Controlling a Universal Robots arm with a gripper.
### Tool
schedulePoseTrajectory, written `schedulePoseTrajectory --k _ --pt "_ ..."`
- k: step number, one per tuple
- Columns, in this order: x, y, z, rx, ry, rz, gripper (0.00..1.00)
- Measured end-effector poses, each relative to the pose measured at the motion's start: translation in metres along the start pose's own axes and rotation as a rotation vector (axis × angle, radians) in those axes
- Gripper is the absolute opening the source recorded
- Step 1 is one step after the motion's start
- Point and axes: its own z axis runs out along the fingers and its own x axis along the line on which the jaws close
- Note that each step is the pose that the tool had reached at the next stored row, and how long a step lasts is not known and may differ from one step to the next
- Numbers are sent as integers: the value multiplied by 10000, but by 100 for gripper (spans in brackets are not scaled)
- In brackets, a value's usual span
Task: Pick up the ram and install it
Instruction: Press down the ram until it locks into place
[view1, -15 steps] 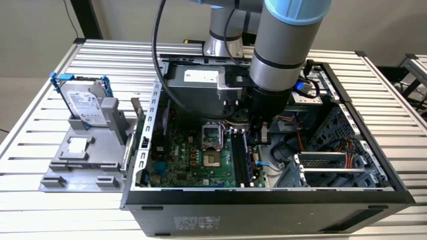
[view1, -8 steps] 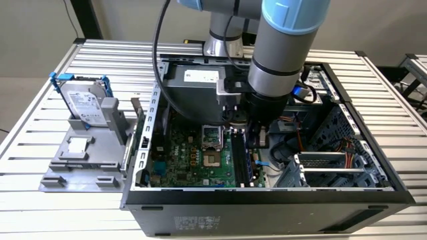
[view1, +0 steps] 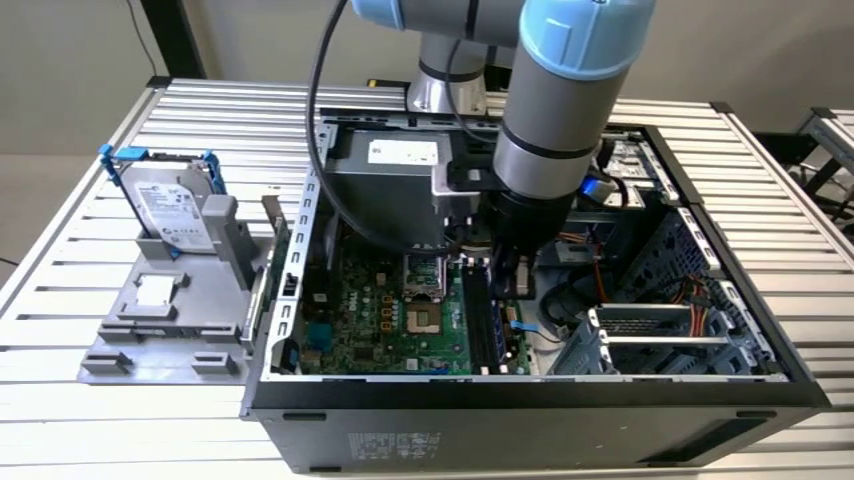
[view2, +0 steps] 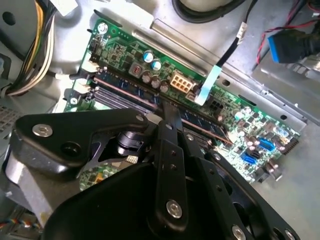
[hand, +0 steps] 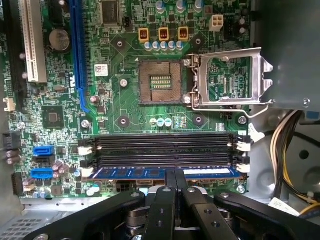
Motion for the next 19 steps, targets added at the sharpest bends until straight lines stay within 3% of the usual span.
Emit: schedulePoseTrajectory --k 7,12,14,19 --pt "0 2 90 -1 7 0 0" --pt "-2 2 92 -2 6 0 0" --pt "-7 0 38 5 -29 3 0" --pt "4 -4 -199 -1 1 1 0"
